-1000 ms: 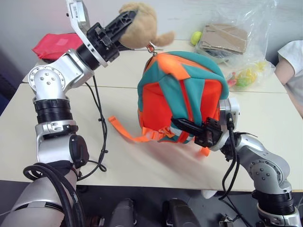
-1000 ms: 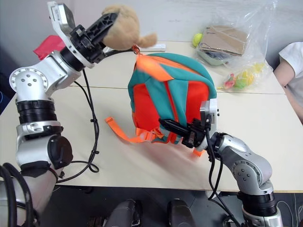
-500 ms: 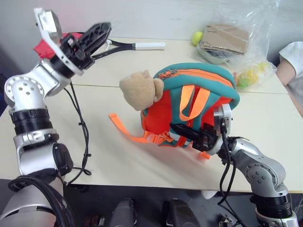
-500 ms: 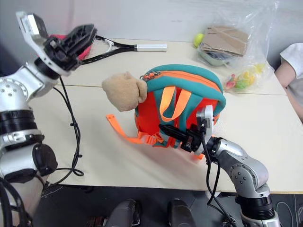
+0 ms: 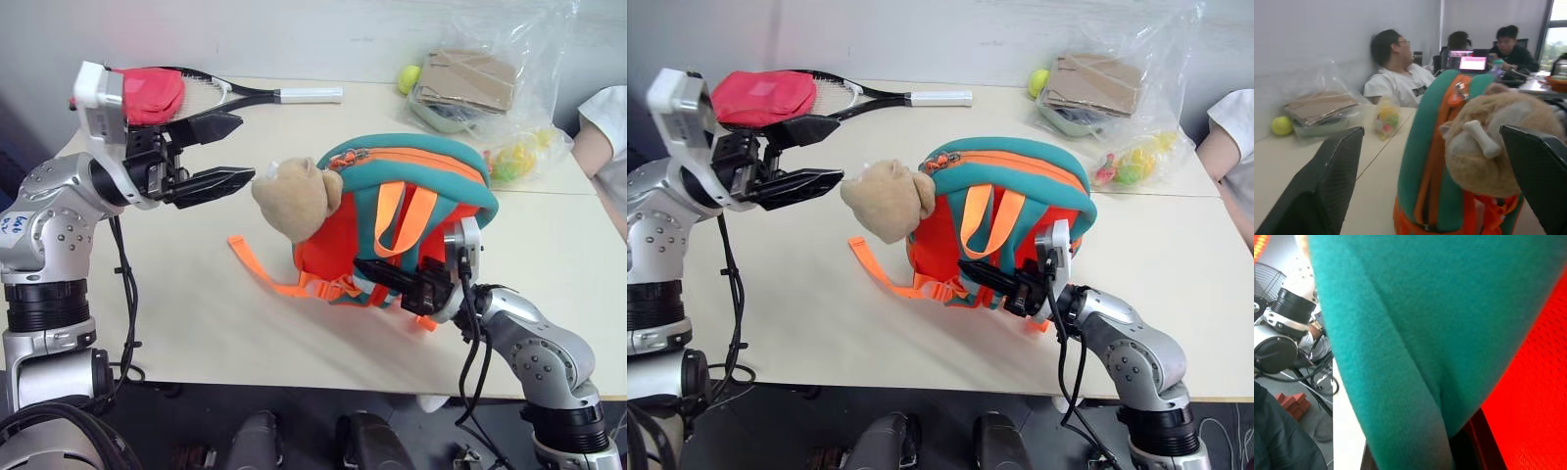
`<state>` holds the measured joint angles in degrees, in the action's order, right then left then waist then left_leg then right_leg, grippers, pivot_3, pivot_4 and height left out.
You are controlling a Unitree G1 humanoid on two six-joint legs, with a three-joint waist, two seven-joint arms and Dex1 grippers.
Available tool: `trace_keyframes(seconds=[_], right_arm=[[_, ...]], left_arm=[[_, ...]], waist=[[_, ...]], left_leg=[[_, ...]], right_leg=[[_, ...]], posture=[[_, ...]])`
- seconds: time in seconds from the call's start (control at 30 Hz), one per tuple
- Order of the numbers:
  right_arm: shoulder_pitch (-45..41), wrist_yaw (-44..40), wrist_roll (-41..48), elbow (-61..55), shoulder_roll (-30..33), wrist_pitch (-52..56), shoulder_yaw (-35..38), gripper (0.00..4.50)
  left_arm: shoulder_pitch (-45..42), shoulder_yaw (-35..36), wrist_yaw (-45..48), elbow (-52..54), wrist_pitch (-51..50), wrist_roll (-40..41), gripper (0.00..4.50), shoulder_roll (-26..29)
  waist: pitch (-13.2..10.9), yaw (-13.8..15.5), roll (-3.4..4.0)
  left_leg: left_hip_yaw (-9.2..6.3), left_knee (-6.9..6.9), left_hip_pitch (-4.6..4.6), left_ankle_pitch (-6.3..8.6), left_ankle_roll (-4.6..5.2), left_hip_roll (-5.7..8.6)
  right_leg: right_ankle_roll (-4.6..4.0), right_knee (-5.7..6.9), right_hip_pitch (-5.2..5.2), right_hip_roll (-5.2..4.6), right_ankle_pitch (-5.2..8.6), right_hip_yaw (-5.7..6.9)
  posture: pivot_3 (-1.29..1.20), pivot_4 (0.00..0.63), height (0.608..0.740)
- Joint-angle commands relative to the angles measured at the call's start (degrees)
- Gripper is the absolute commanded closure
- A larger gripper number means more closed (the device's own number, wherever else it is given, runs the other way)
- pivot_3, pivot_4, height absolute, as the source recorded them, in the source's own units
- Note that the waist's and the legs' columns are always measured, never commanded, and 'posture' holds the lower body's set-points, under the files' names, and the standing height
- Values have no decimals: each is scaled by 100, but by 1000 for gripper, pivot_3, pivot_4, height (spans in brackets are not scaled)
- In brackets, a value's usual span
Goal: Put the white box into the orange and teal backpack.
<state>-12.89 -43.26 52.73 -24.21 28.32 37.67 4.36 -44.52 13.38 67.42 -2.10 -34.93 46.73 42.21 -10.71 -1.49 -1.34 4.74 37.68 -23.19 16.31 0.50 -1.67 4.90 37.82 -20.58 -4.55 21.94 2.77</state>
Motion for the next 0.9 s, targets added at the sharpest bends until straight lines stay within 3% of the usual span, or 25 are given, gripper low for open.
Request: trace_keyframes(seconds=[0.03, 0.17, 0.3, 0.43, 0.5, 0.77, 0.9], right_arm=[[-9, -115, 50, -9, 63, -6, 91, 4500], [-40, -182, 55, 21, 92, 19, 75, 4500], [-62, -209, 42, 41, 87, 28, 58, 4500], [-77, -179, 37, 22, 62, 26, 46, 4500], [-75, -159, 30, 8, 50, 23, 39, 4500], [11, 77, 49, -94, -88, -66, 120, 4500], [47, 167, 54, -127, -126, -109, 151, 4500]], left_arm=[[6, 157, 176, 300, -324, 420, 18, 82], [-38, -115, 164, 517, -337, 397, 18, -131], [-74, -676, 63, 472, 475, -468, 18, -483], [-39, -1117, 266, 520, 658, -812, 18, -549], [-93, -994, 109, 474, 622, -683, 635, -705], [-39, -443, -233, -230, 801, -902, 2854, -440], [-31, -85, -513, -730, 778, -900, 3398, -353]], waist=[[0, -2, 0], [0, 0, 0], [0, 15, 0], [0, 11, 0], [0, 0, 0], [0, -1, 0], [0, 0, 0]], left_leg=[[0, 1, 0, 0, 0, 0], [-1, 2, 0, 1, 2, 1], [-3, 6, 0, 1, 3, 2], [-2, 5, 0, 1, 4, 2], [-2, 4, -1, 1, 4, 1], [-2, 5, 0, 1, 3, 0], [-2, 6, 0, 1, 4, 0]], right_leg=[[0, 0, 0, 0, 0, 0], [0, 1, 1, -1, 0, 0], [0, 0, 4, -1, 0, 1], [0, 0, 4, 1, 0, 1], [0, 0, 2, 1, 0, 1], [0, 1, 2, 1, 0, 1], [0, 2, 2, 0, 0, 2]], posture=[[0, 150, 740], [0, 150, 740], [0, 150, 740], [0, 150, 740], [0, 150, 740], [0, 150, 740], [0, 150, 740]])
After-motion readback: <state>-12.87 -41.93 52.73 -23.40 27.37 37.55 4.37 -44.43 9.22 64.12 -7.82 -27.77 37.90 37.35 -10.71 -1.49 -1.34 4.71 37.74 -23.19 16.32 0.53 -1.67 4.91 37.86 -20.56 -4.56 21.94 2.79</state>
